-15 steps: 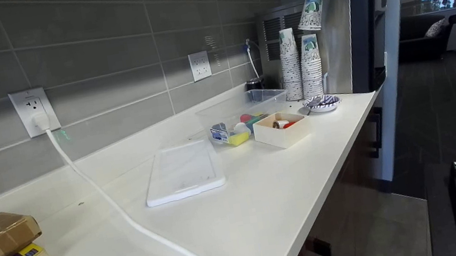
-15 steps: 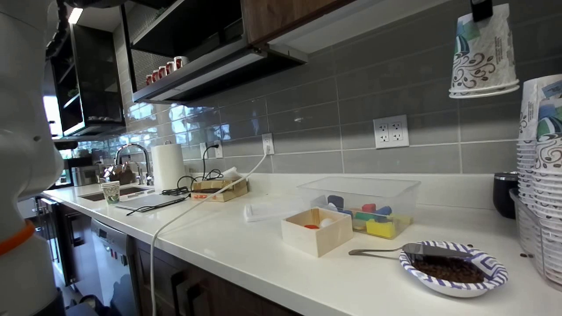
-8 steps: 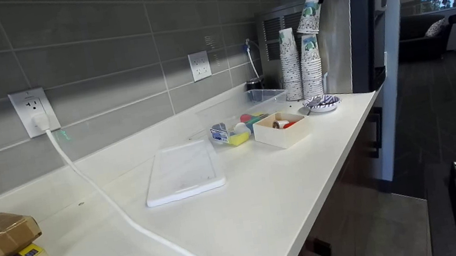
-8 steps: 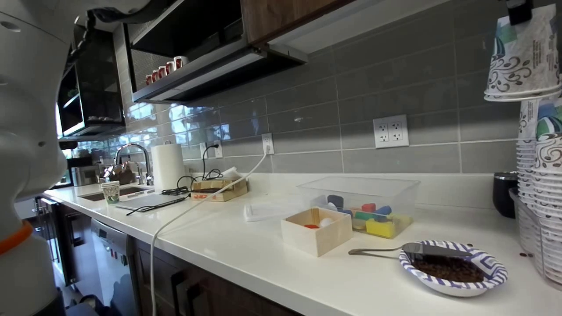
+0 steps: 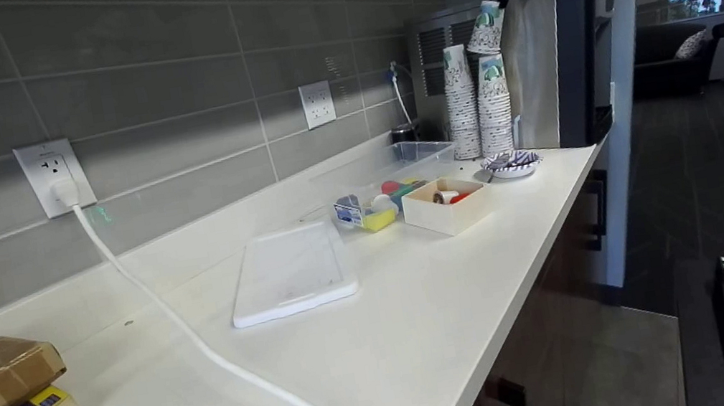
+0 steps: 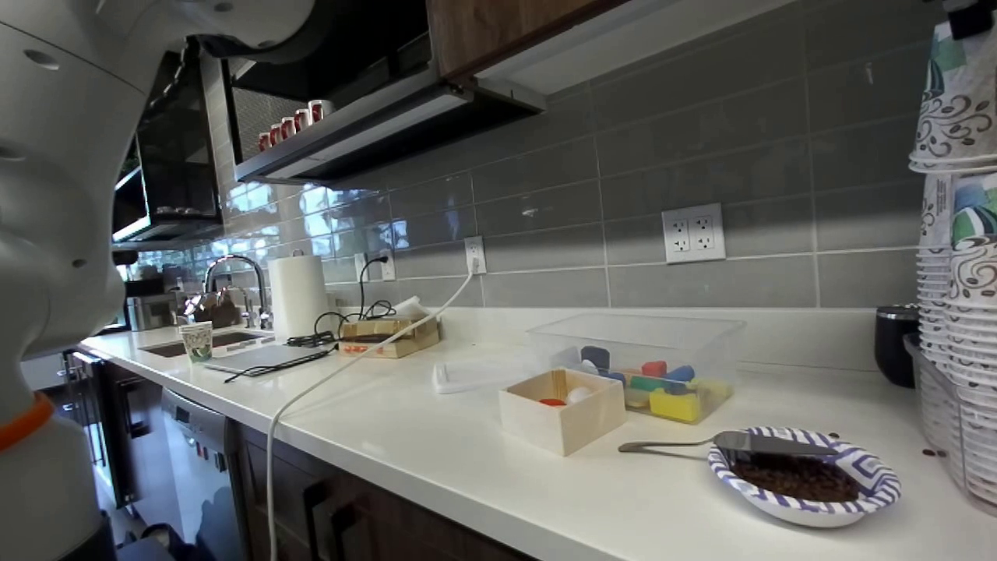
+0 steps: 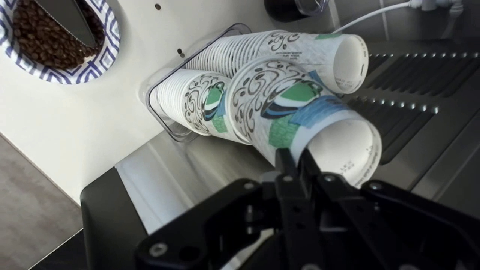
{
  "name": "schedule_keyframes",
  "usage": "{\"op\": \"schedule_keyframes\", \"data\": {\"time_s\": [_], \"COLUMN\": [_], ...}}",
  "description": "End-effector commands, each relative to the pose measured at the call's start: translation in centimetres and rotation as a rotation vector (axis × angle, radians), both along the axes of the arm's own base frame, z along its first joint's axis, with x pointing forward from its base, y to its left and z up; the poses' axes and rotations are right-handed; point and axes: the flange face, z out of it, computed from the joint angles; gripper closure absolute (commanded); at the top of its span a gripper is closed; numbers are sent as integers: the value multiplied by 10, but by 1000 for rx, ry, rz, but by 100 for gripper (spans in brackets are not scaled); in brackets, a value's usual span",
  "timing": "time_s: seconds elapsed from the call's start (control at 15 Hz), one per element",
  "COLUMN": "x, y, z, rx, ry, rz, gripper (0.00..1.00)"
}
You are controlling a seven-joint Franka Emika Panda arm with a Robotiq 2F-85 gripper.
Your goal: Stack up the cups
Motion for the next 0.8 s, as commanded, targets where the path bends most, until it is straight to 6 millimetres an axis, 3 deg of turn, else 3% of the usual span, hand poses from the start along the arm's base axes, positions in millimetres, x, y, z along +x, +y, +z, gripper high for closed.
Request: {"op": "schedule_keyframes", "data": {"time_s": [0.0,0.73], "x": [11,14], "y": [-5,0], "z": [6,7], "rx": [2,76], "ry": [4,115], "rz": [-48,-125], "gripper": [98,98]}}
